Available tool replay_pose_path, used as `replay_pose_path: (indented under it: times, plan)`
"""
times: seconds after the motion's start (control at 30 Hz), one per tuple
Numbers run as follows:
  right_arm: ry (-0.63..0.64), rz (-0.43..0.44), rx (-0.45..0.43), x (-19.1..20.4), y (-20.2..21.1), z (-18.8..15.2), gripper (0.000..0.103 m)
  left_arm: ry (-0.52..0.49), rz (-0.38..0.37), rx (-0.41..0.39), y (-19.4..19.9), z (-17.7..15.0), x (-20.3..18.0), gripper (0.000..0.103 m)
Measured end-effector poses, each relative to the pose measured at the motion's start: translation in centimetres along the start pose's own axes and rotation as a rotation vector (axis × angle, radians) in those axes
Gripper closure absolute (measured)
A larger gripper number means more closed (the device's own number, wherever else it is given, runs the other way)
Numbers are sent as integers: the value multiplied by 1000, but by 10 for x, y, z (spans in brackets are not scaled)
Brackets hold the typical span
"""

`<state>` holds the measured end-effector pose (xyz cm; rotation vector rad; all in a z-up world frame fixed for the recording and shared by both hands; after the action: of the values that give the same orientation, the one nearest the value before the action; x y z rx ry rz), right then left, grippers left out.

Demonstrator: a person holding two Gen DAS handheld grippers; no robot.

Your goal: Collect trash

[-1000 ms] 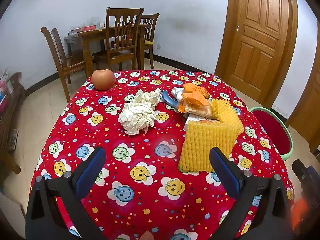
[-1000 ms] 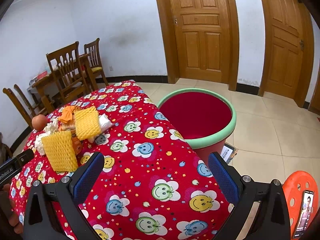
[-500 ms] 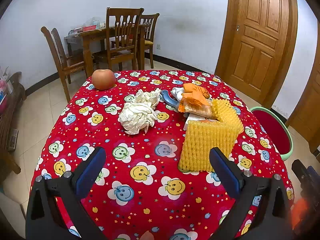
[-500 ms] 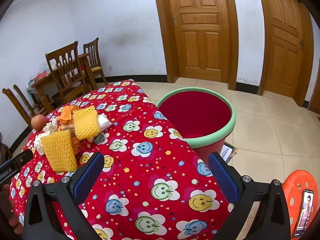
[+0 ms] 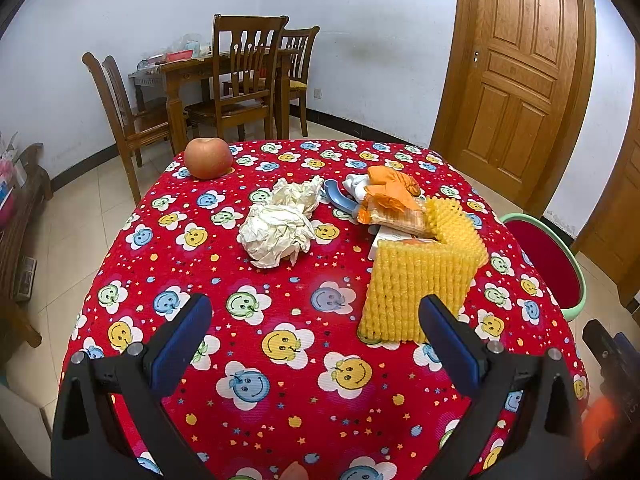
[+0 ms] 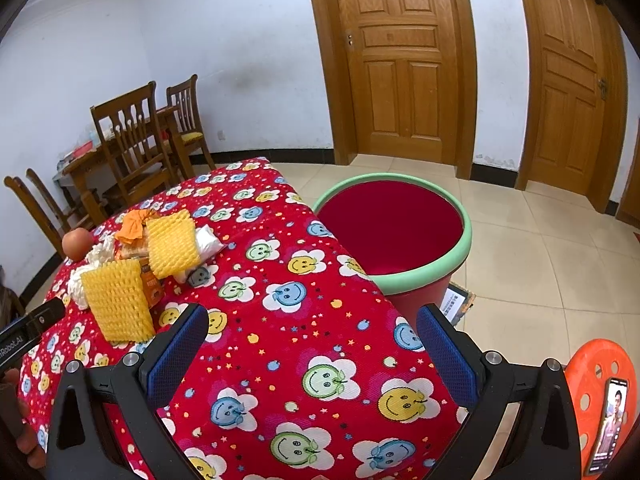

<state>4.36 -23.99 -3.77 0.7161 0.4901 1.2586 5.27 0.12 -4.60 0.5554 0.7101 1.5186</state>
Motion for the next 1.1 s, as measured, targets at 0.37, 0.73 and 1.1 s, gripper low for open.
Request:
replay_pose_path:
  times: [0.37,0.73,1.1]
  plan:
    - [1,3,2,2,-1,-1,0,-1,1,1,0,0,1,1]
    - [13,23,11,10,-7,3,0,23,51,1,1,7,32,1]
    - [58,75,53,39,-23,5,0,34,97,49,-29,24,68,1]
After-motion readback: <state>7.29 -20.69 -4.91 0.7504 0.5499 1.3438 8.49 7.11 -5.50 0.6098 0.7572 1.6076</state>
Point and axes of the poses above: each gripper's, at about its wrist camera, not at the fingertips, and y roughly against the way its jaws point, x to its left, z to its top, the point moved 7 cm from there along -y, roughly the way its jaws point, and after that the axes turned 5 degrees about x, right-handed, at the moved point
